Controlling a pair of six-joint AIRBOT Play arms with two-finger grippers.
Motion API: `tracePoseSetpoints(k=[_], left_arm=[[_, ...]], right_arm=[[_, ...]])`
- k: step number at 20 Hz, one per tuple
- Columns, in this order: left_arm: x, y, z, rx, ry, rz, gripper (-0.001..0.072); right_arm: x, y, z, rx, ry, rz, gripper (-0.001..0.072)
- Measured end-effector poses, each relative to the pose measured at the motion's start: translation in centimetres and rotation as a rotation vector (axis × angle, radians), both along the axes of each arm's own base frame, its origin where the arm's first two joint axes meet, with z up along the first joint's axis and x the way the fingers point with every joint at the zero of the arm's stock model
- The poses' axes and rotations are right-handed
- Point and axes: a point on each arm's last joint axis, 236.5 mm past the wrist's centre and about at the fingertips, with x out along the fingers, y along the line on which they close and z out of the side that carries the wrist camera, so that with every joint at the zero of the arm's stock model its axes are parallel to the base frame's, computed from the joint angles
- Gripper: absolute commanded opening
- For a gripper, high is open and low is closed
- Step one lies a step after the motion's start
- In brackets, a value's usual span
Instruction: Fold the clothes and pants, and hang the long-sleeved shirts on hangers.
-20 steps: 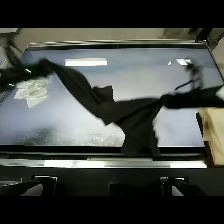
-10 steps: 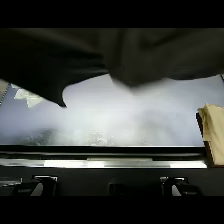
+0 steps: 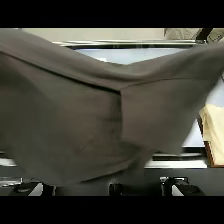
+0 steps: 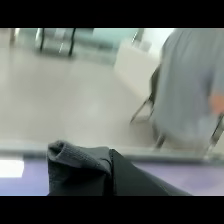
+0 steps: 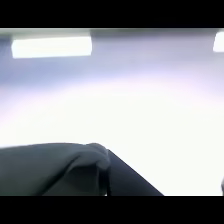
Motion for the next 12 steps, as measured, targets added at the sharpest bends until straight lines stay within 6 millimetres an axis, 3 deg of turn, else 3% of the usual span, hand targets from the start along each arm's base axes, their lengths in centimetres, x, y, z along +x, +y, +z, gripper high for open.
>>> tracePoseSetpoints(k=[4, 6, 9, 10, 11, 12], left_arm=[[10.1, 1.0, -17.2, 0.006, 0.397, 0.004, 0.0025], [13.3, 0.6, -24.8, -0.020, 0.549, -0.006, 0.0025], [15.7, -1.5, -33.7, -0.114, 0.721, -0.045, 0.0027], [16.0, -2.4, -35.8, -0.152, 0.765, -0.060, 0.0033], [16.1, -3.4, -37.7, -0.191, 0.809, -0.078, 0.0086], [16.0, -4.3, -39.1, -0.220, 0.847, -0.095, 0.0237]], right_arm=[[7.8, -0.9, -16.5, 0.102, 0.360, -0.081, 0.0057], [10.7, -1.2, -22.8, 0.177, 0.451, -0.160, 0.0056], [13.2, -0.7, -29.5, 0.301, 0.538, -0.260, 0.0058], [13.7, -0.5, -31.1, 0.331, 0.558, -0.280, 0.0100], [13.9, -0.2, -32.4, 0.357, 0.580, -0.299, 0.0206], [14.2, -0.1, -33.3, 0.374, 0.592, -0.309, 0.0327]])
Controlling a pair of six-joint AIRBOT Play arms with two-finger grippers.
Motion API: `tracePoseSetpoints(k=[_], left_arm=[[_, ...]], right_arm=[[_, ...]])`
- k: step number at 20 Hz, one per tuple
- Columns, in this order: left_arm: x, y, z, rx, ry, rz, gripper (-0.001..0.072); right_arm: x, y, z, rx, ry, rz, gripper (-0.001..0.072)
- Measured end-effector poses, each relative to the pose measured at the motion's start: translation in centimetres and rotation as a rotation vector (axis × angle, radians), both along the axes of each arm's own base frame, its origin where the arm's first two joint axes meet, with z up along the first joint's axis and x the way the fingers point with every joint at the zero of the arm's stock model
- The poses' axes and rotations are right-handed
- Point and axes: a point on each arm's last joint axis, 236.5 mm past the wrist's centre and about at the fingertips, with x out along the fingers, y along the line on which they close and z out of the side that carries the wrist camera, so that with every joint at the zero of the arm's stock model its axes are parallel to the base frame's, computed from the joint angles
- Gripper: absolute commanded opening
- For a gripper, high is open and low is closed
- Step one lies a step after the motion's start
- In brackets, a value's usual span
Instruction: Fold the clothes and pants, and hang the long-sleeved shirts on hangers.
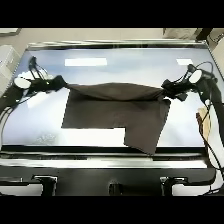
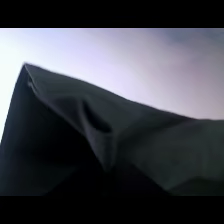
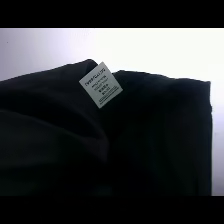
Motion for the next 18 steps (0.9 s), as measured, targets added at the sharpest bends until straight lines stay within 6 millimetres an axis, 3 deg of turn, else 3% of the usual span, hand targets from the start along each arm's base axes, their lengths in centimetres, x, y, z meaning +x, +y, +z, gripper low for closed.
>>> tracePoseSetpoints(k=[1, 2, 3, 5, 6, 7, 9, 11, 14, 18], left_arm=[[-0.1, -0.7, -1.0, -0.029, 0.032, -0.006, 0.0530], [-0.3, -1.0, -1.6, -0.052, 0.056, -0.011, 0.0671], [-0.5, -0.8, -1.9, -0.074, 0.084, -0.015, 0.0667], [-1.4, 1.3, -1.9, -0.086, 0.143, -0.033, 0.0639], [-2.4, 2.9, -2.2, -0.082, 0.190, -0.041, 0.0566], [-3.8, 5.0, -3.0, -0.076, 0.258, -0.043, 0.0500], [-7.6, 8.6, -5.2, -0.076, 0.412, -0.034, 0.0488], [-11.8, 10.5, -7.8, -0.107, 0.558, -0.033, 0.0489], [-16.3, 10.3, -11.0, -0.183, 0.670, -0.066, 0.0488], [-18.4, 7.9, -13.1, -0.277, 0.711, -0.122, 0.0426]], right_arm=[[0.2, -0.1, -0.6, 0.009, 0.007, -0.007, 0.0440], [0.3, -0.4, -0.7, 0.019, 0.010, -0.015, 0.0573], [0.4, -1.1, -0.4, 0.022, 0.013, -0.010, 0.0638], [-0.5, -3.7, 0.2, 0.023, 0.043, -0.005, 0.0614], [-1.7, -5.7, 0.3, 0.027, 0.086, -0.009, 0.0571], [-3.5, -7.6, 0.2, 0.039, 0.141, -0.016, 0.0564], [-7.9, -10.2, -0.8, 0.090, 0.277, -0.023, 0.0564], [-12.0, -11.0, -1.8, 0.150, 0.394, -0.013, 0.0564], [-15.8, -10.1, -2.8, 0.222, 0.488, 0.018, 0.0564], [-17.5, -8.9, -3.1, 0.284, 0.524, 0.043, 0.0564]])
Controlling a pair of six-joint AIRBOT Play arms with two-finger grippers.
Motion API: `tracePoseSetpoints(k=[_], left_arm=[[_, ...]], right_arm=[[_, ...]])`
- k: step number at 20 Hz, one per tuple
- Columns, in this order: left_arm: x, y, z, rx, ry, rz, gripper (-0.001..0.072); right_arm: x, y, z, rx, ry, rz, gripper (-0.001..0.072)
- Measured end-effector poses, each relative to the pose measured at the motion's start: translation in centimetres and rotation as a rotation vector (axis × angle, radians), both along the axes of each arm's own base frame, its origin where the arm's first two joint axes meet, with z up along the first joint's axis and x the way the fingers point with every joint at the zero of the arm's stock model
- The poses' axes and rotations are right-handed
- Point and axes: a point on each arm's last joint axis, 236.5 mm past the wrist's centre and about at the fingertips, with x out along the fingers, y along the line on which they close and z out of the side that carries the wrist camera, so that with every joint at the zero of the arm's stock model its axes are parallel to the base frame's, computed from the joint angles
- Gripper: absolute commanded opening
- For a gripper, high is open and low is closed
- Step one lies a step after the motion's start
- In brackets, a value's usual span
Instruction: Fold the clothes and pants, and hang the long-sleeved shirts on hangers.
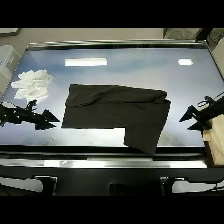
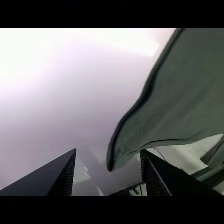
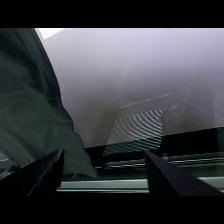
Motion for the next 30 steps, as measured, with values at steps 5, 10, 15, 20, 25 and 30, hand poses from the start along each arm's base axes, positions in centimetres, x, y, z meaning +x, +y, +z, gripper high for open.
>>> tracePoseSetpoints(k=[5, 10, 15, 20, 25, 30], left_arm=[[-0.9, -3.0, -0.8, -0.048, 0.014, -0.072, 0.0187], [-0.9, -3.8, -1.2, -0.036, 0.006, -0.098, 0.0023], [-0.6, -3.8, -0.8, -0.027, -0.017, -0.098, 0.0024], [-0.3, -3.8, 0.3, -0.019, -0.048, -0.098, 0.0024], [-0.1, -3.7, 0.9, -0.013, -0.065, -0.098, 0.0023], [3.2, -2.6, 5.8, 0.053, -0.234, -0.097, 0.0021]], right_arm=[[-0.6, 0.7, 0.1, 0.036, 0.013, 0.004, 0.0563], [-0.8, 1.0, -0.4, 0.039, 0.015, 0.016, 0.0558], [-0.4, 3.9, -3.9, 0.038, -0.008, 0.072, 0.0559], [2.6, 8.0, -6.3, 0.142, -0.103, 0.040, 0.0515], [4.3, 10.4, -7.3, 0.177, -0.154, 0.039, 0.0055], [7.4, 10.5, -2.1, 0.158, -0.289, 0.138, 0.0054]])
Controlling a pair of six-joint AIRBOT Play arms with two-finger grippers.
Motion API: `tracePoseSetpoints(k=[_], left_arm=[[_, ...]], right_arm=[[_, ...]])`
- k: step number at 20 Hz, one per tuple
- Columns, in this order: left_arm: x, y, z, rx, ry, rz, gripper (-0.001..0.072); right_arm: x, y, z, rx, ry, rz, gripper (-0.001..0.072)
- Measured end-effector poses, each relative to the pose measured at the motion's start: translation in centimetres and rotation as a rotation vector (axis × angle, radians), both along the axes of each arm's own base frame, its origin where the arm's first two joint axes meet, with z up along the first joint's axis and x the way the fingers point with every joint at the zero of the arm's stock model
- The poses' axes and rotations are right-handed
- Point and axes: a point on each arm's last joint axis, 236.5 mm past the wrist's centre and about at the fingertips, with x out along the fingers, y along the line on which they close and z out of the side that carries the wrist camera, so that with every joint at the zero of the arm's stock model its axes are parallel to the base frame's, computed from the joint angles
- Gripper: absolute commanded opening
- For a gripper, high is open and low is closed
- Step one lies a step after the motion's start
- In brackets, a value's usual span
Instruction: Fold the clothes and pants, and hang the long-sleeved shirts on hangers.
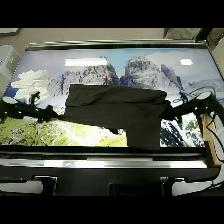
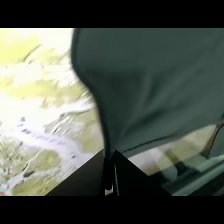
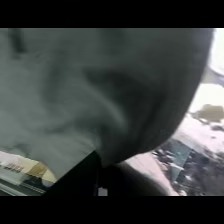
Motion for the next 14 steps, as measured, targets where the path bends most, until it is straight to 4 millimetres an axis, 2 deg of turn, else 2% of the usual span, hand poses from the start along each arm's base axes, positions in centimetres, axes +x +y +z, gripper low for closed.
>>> tracePoseSetpoints(k=[1, 2, 3, 4, 5, 6, 7, 8, 9, 11, 12, 14], left_arm=[[1.9, 0.6, 3.0, 0.034, -0.100, 0.007, 0.0022], [3.8, 1.2, 6.8, 0.070, -0.220, 0.019, 0.0022], [6.1, 1.9, 12.2, 0.116, -0.380, 0.043, 0.0023], [7.5, 2.5, 18.4, 0.169, -0.548, 0.066, 0.0023], [8.2, 2.9, 24.9, 0.217, -0.718, 0.095, 0.0023], [7.8, 3.1, 32.1, 0.269, -0.902, 0.131, 0.0023], [6.4, 3.1, 38.3, 0.312, -1.060, 0.162, 0.0023], [4.0, 2.7, 44.0, 0.357, -1.204, 0.188, 0.0023], [1.3, 2.3, 48.4, 0.396, -1.319, 0.211, 0.0023], [-4.6, 1.1, 54.8, 0.445, -1.491, 0.258, 0.0023], [-7.5, 0.5, 57.0, 0.462, -1.558, 0.278, 0.0022], [-12.0, -0.6, 60.0, 0.476, -1.655, 0.309, 0.0021]], right_arm=[[1.7, -0.5, 3.0, -0.026, -0.088, 0.024, 0.0054], [3.6, -1.0, 6.6, -0.061, -0.199, 0.042, 0.0054], [5.4, -1.6, 10.9, -0.105, -0.325, 0.058, 0.0054], [6.8, -2.1, 16.5, -0.164, -0.478, 0.079, 0.0054], [7.7, -2.5, 23.0, -0.233, -0.651, 0.086, 0.0054], [7.7, -3.0, 29.1, -0.318, -0.811, 0.081, 0.0054], [6.6, -3.3, 35.3, -0.409, -0.965, 0.065, 0.0054], [4.7, -3.6, 40.5, -0.495, -1.095, 0.040, 0.0054], [2.0, -3.6, 45.3, -0.577, -1.211, 0.014, 0.0054], [-3.9, -3.5, 51.6, -0.715, -1.365, -0.039, 0.0054], [-6.7, -3.4, 53.9, -0.763, -1.420, -0.072, 0.0054], [-11.8, -2.8, 57.6, -0.831, -1.531, -0.135, 0.0054]])
